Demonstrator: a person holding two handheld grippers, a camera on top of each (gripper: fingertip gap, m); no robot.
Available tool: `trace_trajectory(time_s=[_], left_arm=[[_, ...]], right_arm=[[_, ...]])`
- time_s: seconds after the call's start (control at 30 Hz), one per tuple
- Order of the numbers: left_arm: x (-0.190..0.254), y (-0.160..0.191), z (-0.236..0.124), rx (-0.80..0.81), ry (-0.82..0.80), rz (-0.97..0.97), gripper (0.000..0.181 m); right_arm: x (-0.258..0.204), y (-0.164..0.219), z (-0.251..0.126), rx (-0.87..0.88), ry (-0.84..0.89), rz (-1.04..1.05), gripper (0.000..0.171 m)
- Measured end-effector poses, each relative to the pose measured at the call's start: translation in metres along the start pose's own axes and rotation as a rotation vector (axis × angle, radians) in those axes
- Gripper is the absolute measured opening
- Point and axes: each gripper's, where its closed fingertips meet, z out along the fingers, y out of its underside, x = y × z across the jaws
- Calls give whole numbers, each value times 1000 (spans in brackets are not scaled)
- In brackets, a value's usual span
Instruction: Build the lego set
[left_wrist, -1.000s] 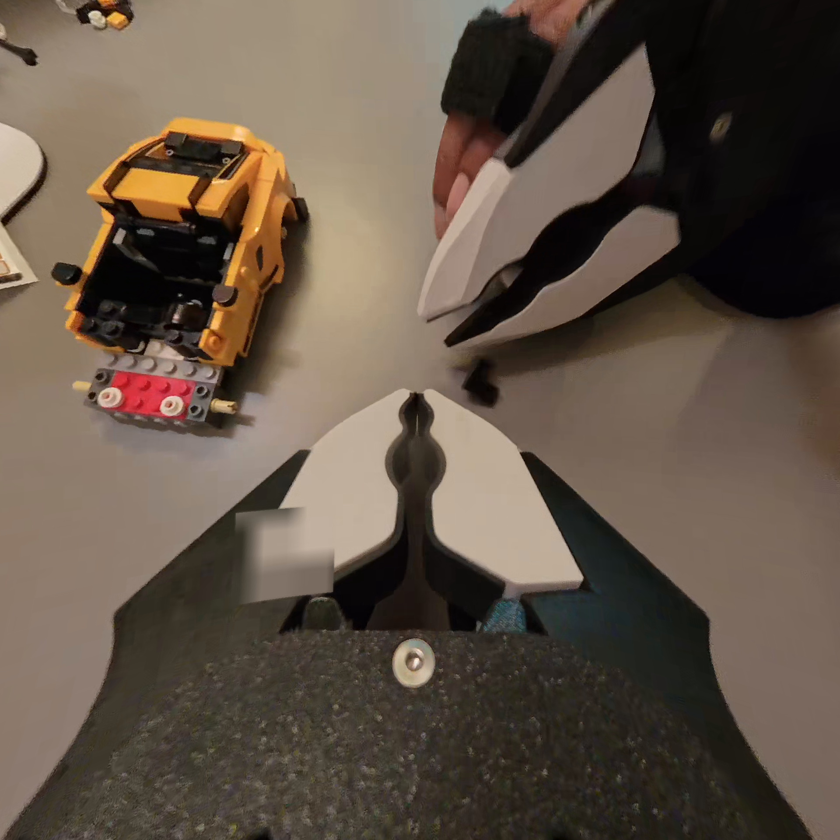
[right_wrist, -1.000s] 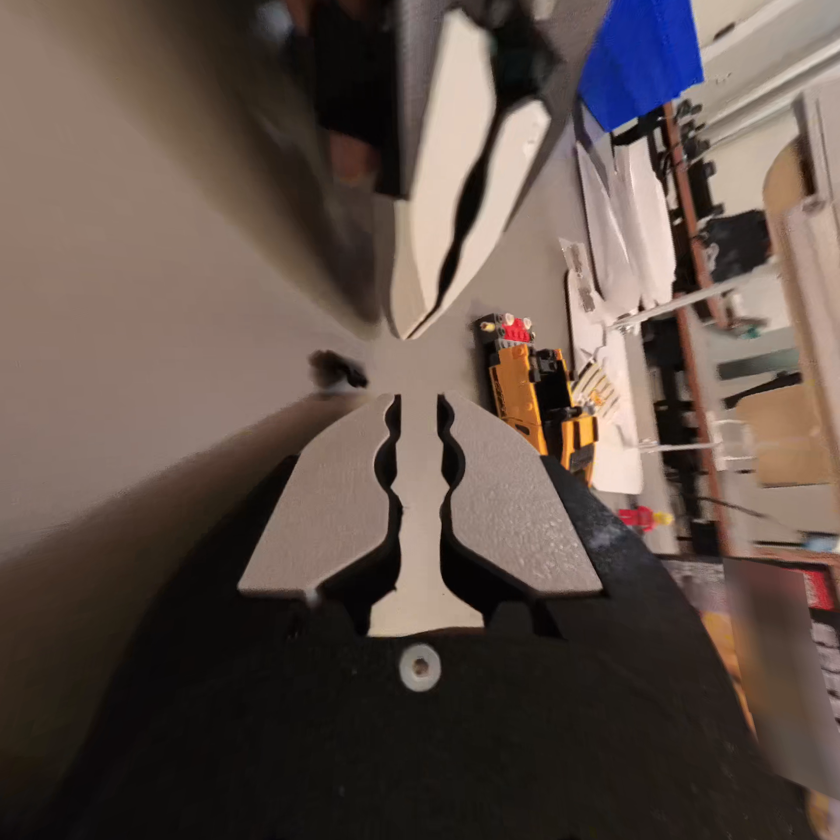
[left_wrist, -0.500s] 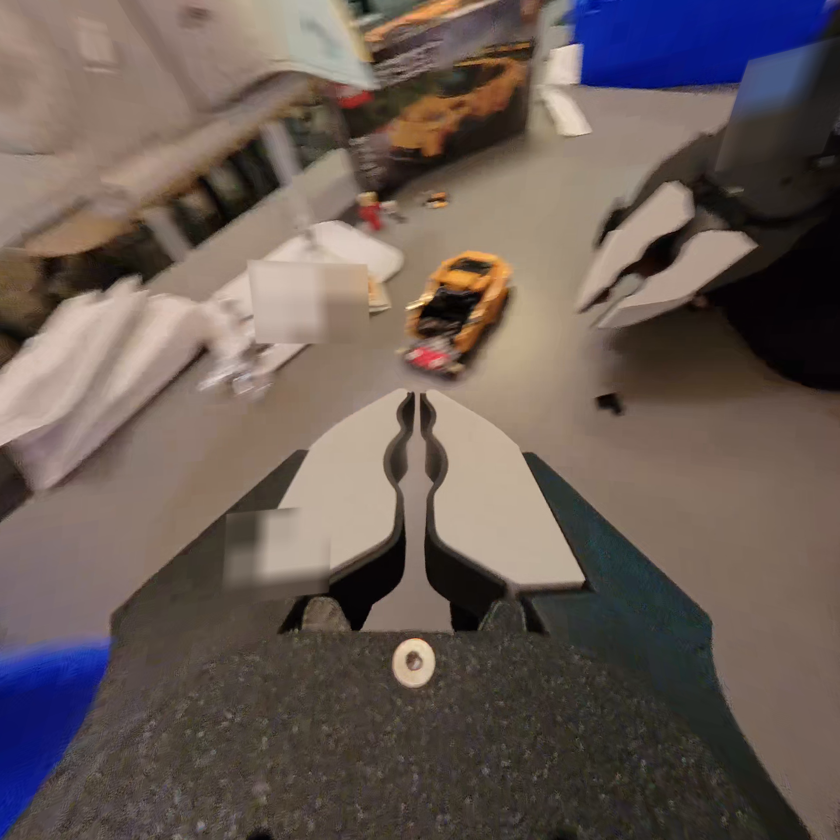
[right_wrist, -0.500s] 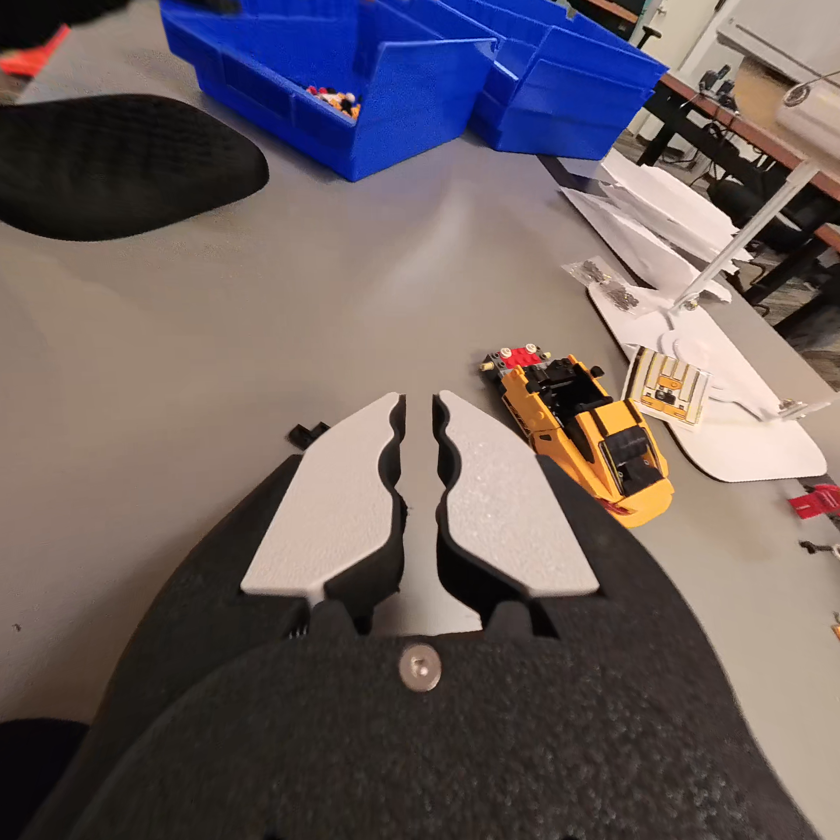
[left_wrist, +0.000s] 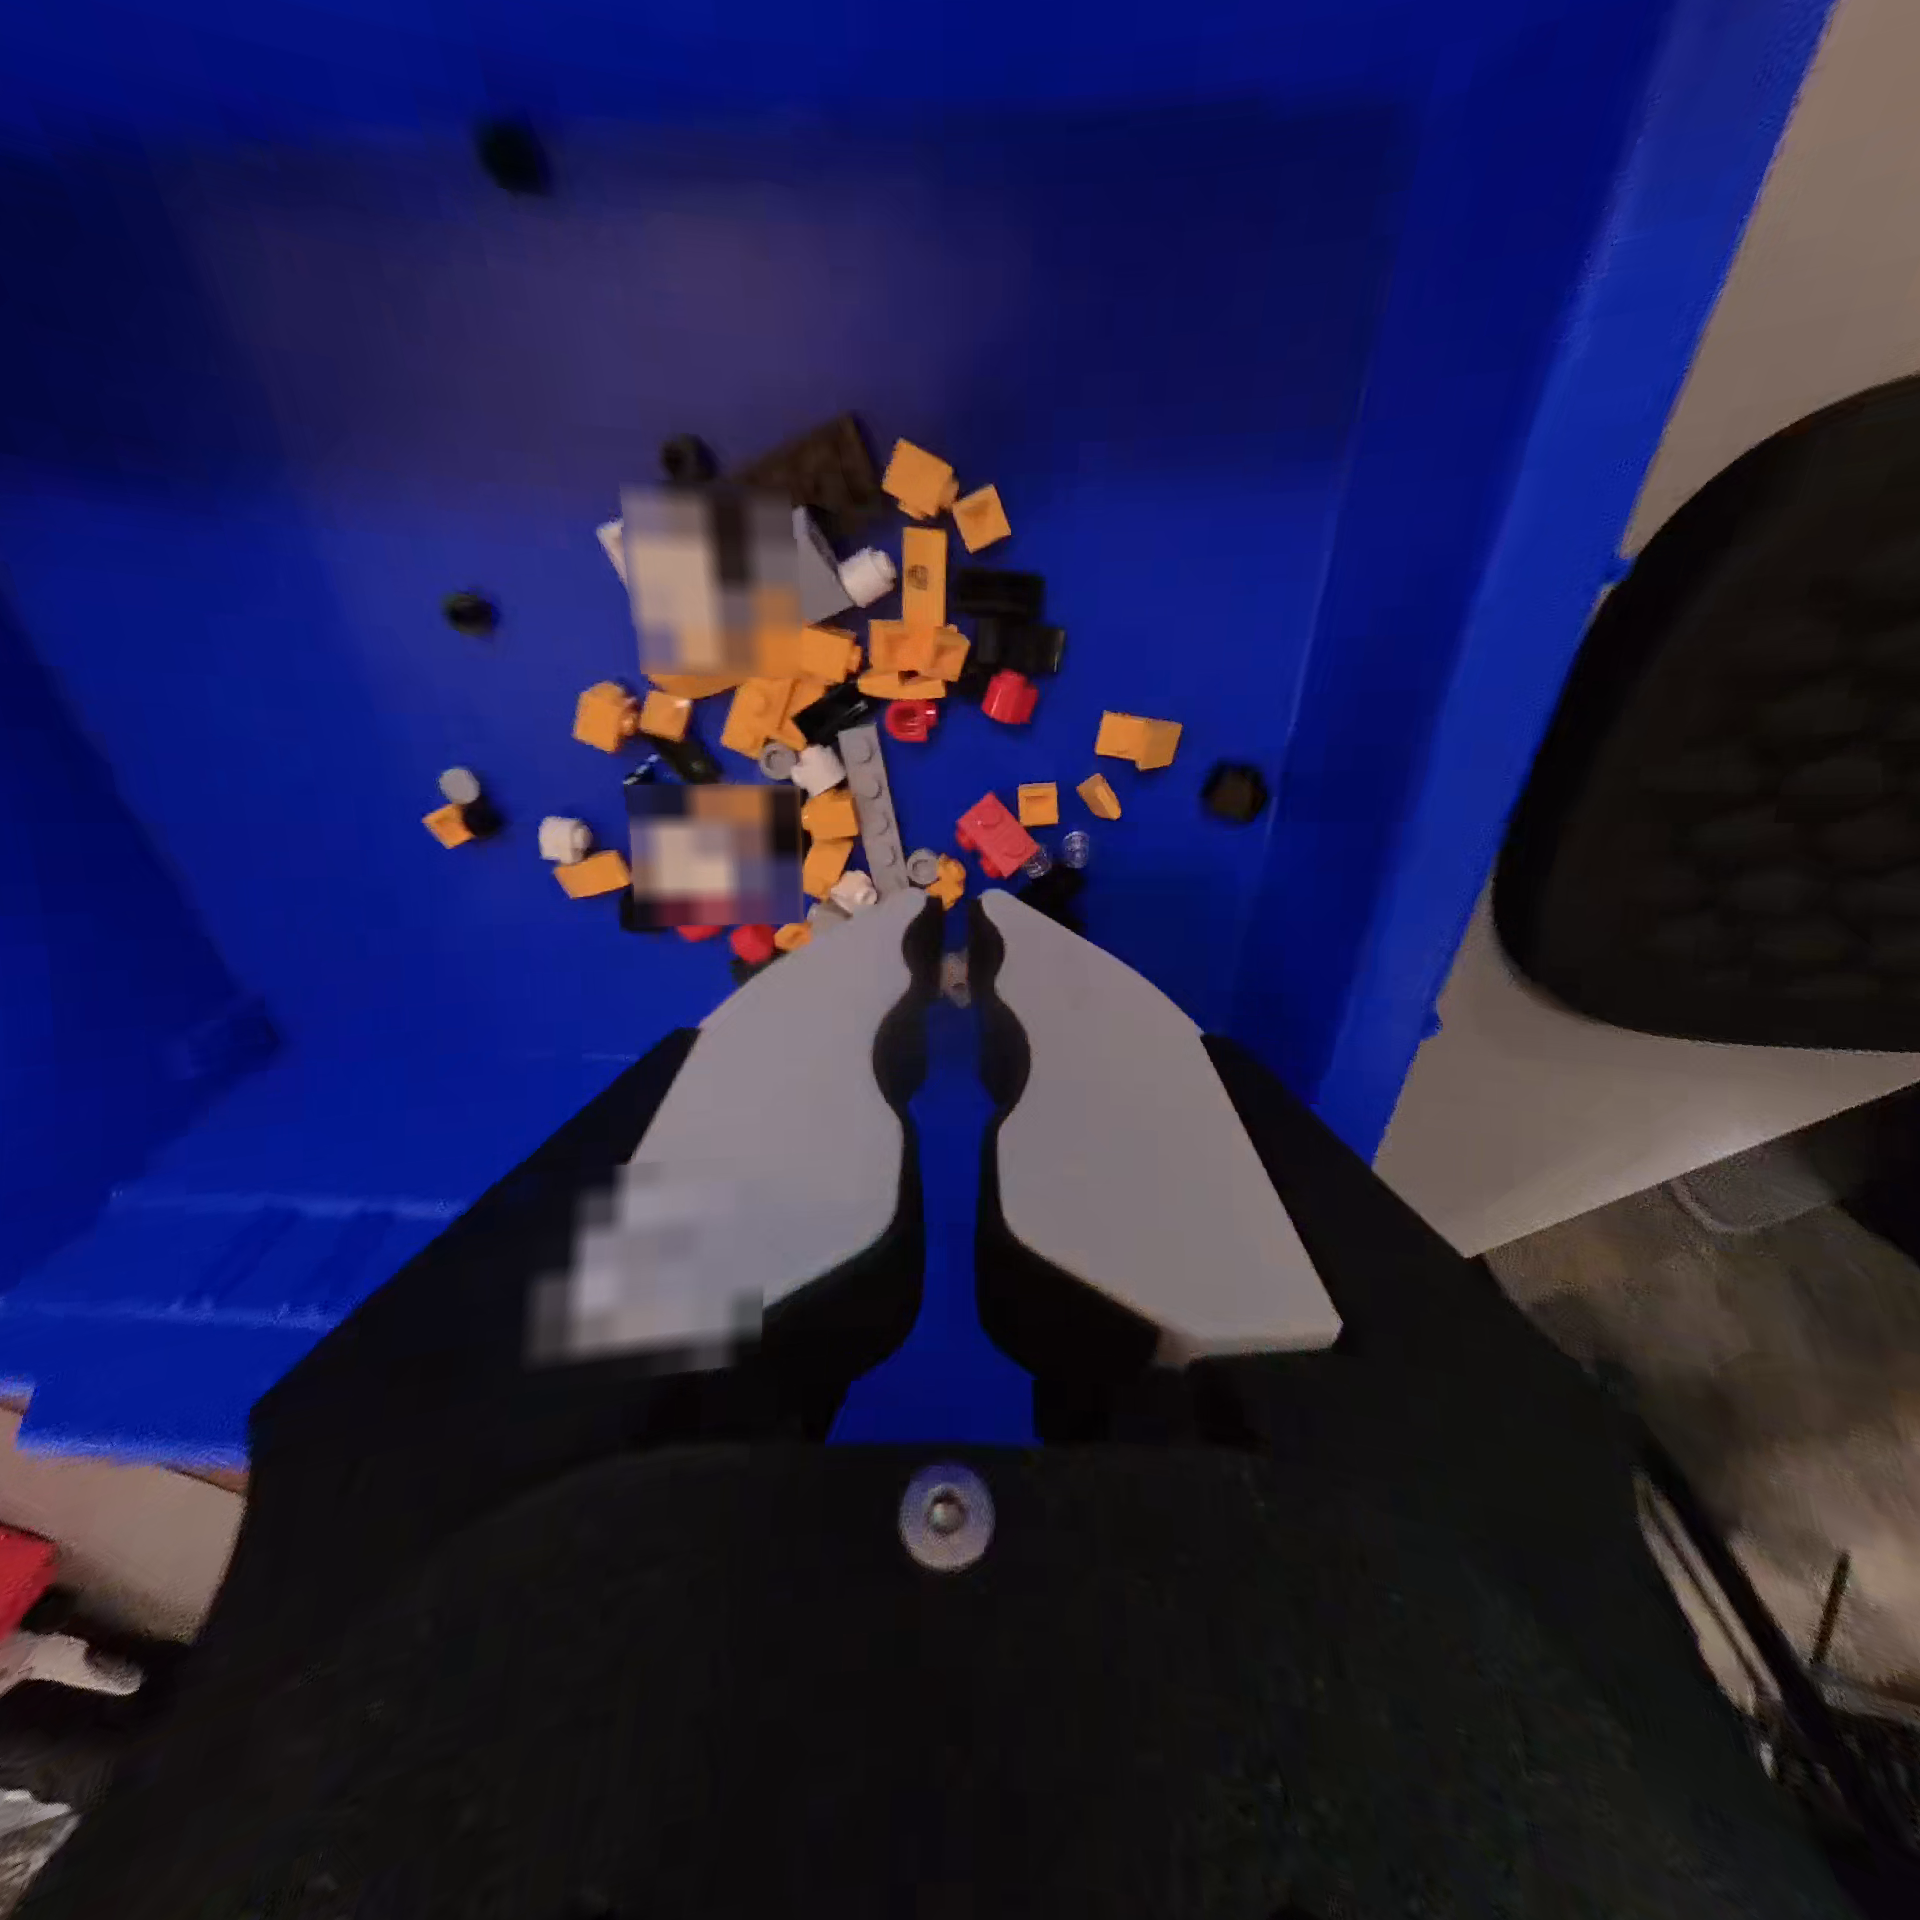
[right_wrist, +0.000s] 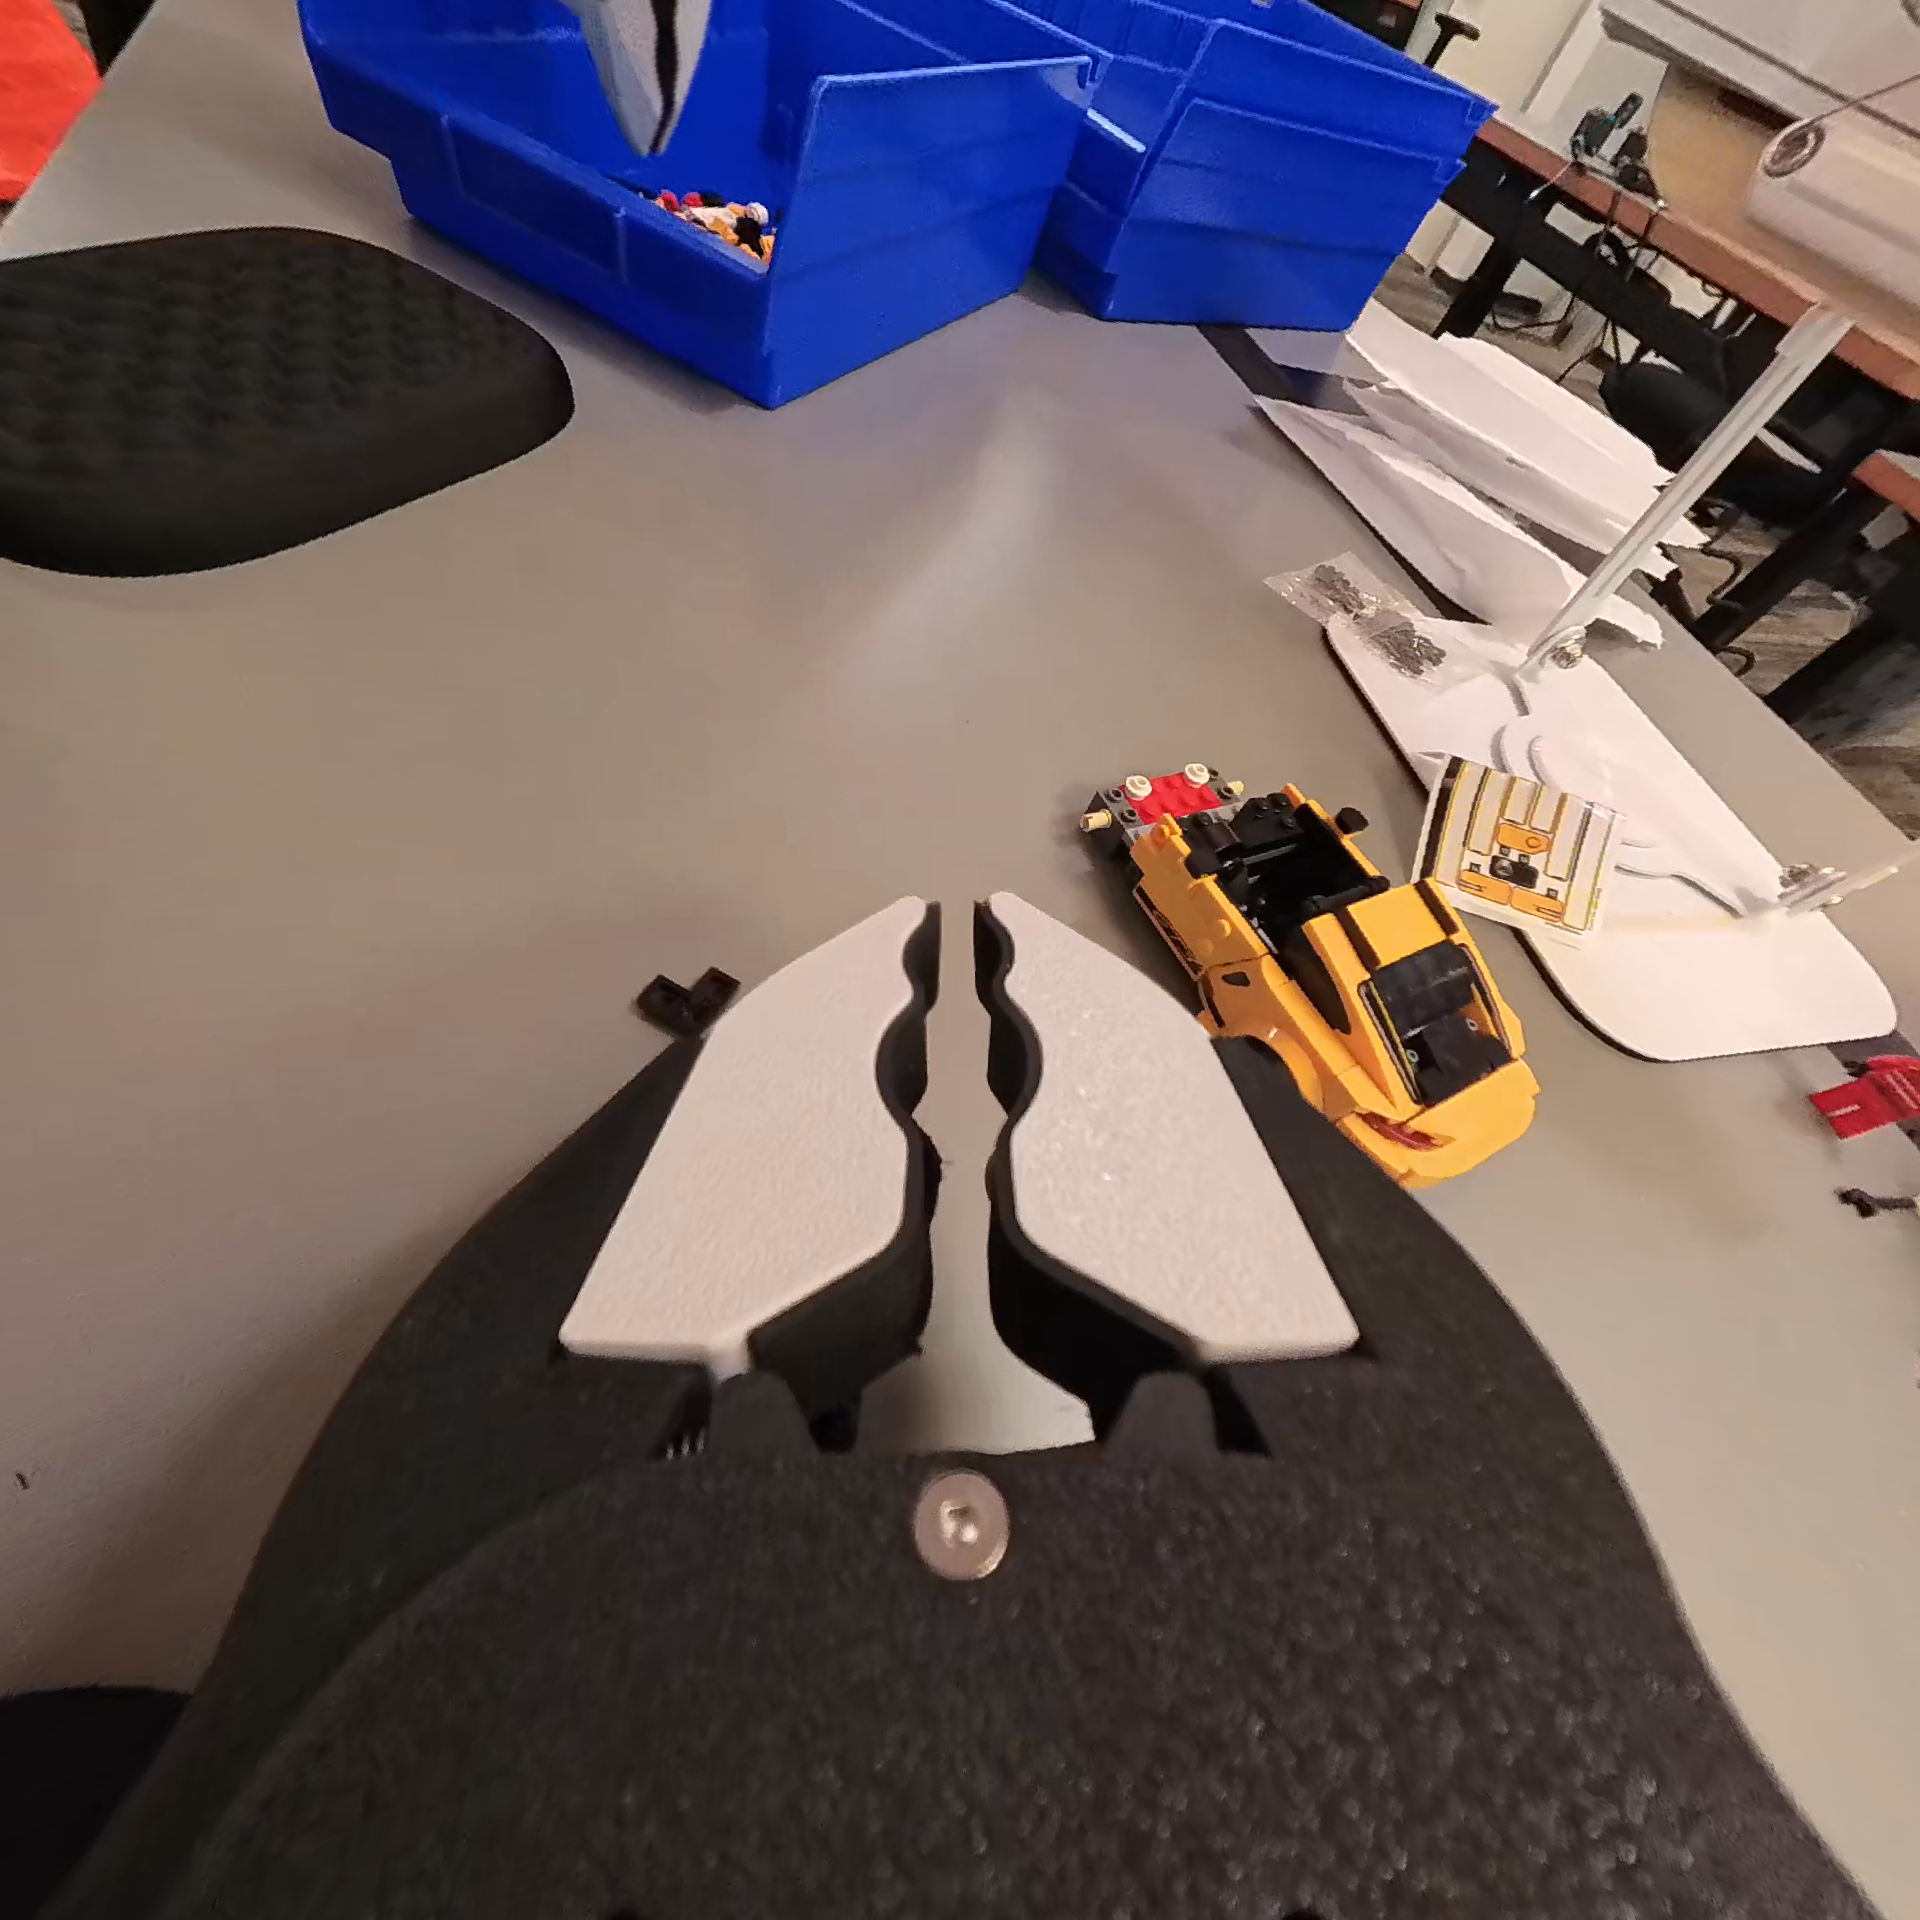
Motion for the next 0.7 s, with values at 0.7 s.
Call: trace_trajectory(time_s=[0.7], left_arm=[[-18,3,35,-91,56,-41,10]], right_arm=[[4,4,0,-12,10,24,3]])
